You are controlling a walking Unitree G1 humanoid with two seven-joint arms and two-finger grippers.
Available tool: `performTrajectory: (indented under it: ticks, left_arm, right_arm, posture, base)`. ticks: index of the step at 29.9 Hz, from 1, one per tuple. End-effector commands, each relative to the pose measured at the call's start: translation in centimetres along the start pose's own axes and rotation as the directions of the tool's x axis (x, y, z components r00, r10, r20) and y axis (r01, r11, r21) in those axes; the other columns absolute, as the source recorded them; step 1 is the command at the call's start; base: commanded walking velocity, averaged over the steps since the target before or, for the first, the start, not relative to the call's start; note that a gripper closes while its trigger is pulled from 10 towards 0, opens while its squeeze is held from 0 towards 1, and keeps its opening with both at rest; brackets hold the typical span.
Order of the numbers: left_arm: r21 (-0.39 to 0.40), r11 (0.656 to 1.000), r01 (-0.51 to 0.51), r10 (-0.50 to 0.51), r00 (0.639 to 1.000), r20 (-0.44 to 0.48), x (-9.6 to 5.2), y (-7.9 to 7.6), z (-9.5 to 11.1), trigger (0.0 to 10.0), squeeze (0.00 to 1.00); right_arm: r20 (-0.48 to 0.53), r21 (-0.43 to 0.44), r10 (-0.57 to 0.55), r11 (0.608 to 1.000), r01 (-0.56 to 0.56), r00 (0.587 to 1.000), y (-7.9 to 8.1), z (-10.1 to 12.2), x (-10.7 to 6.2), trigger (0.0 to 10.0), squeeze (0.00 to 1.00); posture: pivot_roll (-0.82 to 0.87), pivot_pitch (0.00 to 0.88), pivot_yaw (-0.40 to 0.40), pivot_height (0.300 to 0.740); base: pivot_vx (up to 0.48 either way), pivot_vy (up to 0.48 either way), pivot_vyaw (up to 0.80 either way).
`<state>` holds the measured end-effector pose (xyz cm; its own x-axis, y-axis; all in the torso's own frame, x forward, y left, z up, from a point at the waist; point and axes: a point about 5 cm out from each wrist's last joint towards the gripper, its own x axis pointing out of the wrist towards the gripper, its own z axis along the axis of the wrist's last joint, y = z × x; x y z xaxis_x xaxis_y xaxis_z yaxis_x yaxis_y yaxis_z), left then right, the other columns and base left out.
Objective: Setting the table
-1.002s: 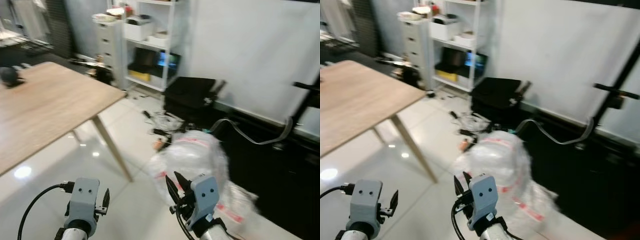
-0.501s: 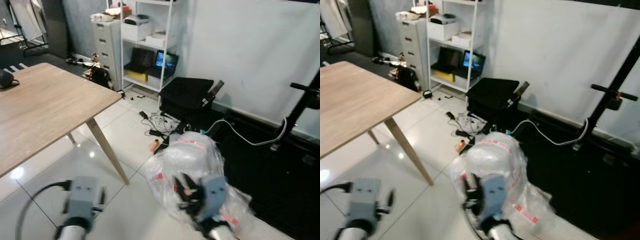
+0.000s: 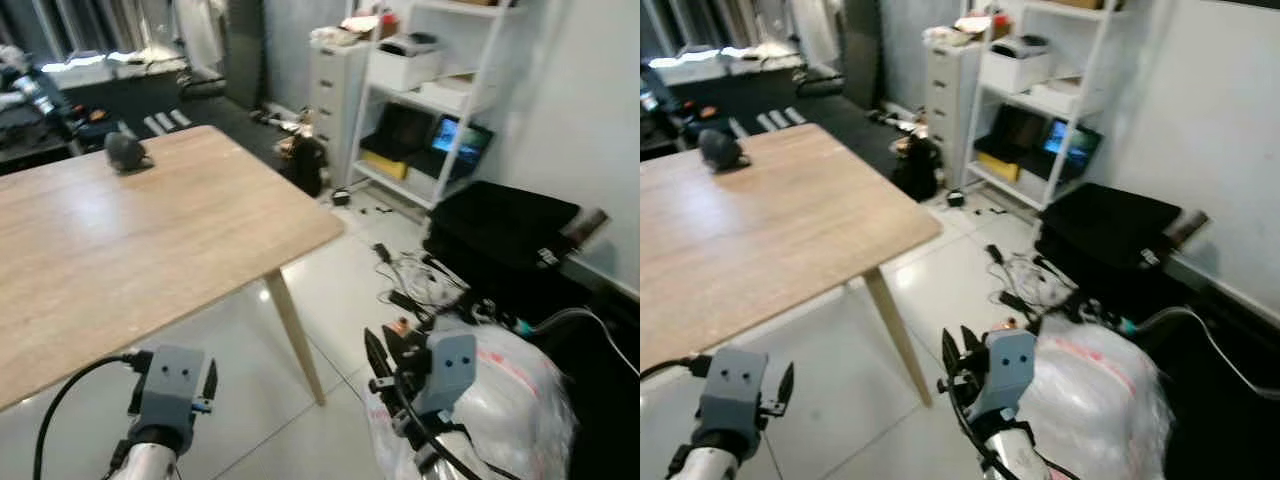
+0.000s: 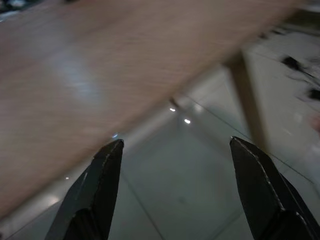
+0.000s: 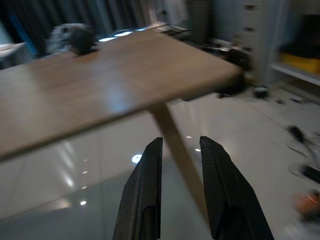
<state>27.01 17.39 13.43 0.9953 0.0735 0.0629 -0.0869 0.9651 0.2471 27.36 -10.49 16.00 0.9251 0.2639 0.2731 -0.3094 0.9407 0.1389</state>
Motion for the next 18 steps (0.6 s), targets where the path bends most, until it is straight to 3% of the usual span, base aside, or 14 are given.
performTrajectory:
  ticks: [1,14,18]
  left_arm:
    - [0.036,0.999,-0.024,0.025,0.999,-0.031,-0.4,0.8,-0.9,10.0,0.00]
    - [0.067,0.997,-0.024,0.023,1.000,0.018,0.3,1.0,-0.1,10.0,0.00]
    - [0.068,0.997,-0.026,0.024,0.999,0.021,0.4,1.0,-0.1,10.0,0.00]
  right_arm:
    - [-0.013,0.039,0.026,0.999,-0.025,1.000,0.7,-0.3,0.0,10.0,0.06]
    - [0.033,0.227,0.016,0.974,-0.023,0.999,0.3,0.6,0.8,10.0,0.02]
    - [0.032,0.248,0.023,0.968,-0.030,0.999,0.3,0.7,1.0,10.0,0.00]
  posture:
    - [0.05,0.159,0.076,0.740]
    - [0.06,0.141,0.086,0.740]
    - [0.06,0.139,0.086,0.740]
  base:
    - [0.472,0.000,0.79]
    - [0.479,0.000,0.78]
    - [0.467,0.000,0.58]
